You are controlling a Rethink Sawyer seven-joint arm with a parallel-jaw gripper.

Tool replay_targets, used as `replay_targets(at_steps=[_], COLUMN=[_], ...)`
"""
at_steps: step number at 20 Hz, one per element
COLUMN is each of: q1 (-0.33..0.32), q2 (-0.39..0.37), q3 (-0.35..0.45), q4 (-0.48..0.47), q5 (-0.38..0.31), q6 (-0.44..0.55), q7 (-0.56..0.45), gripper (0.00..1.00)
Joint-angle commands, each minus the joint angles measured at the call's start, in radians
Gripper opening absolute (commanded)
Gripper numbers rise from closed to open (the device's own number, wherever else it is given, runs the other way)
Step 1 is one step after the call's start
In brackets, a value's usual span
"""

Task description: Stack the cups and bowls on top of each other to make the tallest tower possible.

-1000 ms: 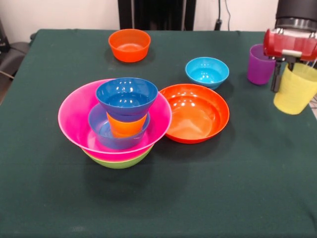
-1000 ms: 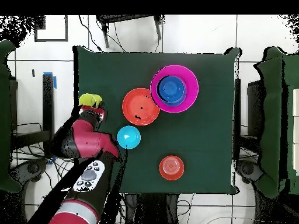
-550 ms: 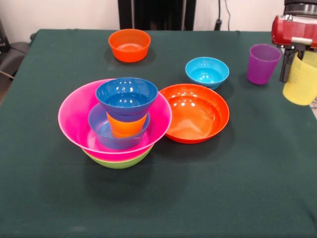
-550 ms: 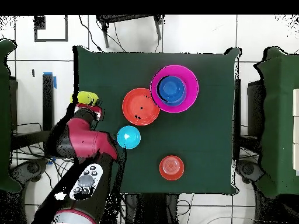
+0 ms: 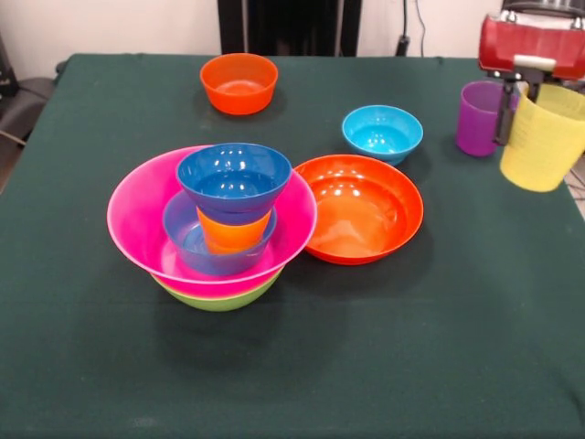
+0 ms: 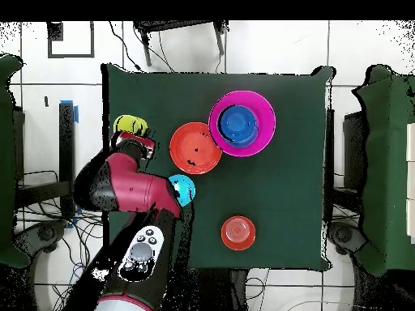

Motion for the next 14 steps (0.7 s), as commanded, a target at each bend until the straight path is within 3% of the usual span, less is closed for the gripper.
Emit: replay_targets(at_steps=[1,7,14], q1=[-0.011,-0.04,-0.037], q2=[-0.108,-0.184,-0.2], q3=[0.046,0.036,0.004], q4=[-0.007,-0.02,-0.097], q5=[-0.044,-0.073,-0.083], q6=[0.302,0.408,0.527], q7=[0.05,0.017,0.019], gripper=[0.0,0.0,0.0])
